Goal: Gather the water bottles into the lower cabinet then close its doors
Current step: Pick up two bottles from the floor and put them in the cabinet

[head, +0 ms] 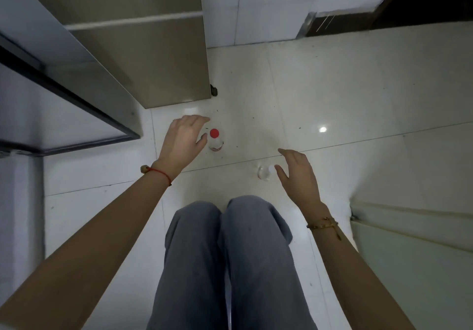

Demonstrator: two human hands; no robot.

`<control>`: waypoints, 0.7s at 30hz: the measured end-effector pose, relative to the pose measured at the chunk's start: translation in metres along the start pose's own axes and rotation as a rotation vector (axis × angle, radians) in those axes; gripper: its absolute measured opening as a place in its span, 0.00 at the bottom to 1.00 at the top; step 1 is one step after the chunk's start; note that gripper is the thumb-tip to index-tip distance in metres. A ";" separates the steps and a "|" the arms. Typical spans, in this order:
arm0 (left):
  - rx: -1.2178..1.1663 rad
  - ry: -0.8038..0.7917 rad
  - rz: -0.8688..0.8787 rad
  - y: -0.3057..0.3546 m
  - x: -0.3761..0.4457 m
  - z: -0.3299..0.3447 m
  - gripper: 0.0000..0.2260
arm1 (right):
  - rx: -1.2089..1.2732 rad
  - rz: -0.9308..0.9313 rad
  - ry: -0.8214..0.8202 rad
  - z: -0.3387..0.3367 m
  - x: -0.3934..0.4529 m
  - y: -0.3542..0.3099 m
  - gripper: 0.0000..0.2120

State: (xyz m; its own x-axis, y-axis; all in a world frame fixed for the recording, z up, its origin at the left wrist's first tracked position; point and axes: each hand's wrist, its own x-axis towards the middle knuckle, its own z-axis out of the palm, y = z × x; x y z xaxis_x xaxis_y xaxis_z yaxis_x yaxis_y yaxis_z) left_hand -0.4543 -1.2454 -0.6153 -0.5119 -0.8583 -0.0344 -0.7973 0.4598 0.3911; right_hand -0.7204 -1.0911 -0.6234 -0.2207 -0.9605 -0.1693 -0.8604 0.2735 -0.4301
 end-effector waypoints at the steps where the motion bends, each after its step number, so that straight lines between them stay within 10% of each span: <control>1: -0.002 -0.002 -0.001 -0.012 0.007 0.022 0.17 | -0.010 -0.003 -0.001 0.021 0.007 0.012 0.19; 21: -0.069 -0.092 -0.062 -0.063 0.050 0.161 0.16 | 0.031 0.034 0.062 0.152 0.022 0.092 0.11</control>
State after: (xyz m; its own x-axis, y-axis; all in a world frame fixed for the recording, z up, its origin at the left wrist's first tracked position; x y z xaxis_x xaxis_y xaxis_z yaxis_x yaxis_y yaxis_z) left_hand -0.4818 -1.2808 -0.7895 -0.4920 -0.8587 -0.1431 -0.8060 0.3872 0.4477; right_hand -0.7343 -1.0797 -0.8017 -0.2786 -0.9517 -0.1290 -0.8374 0.3065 -0.4525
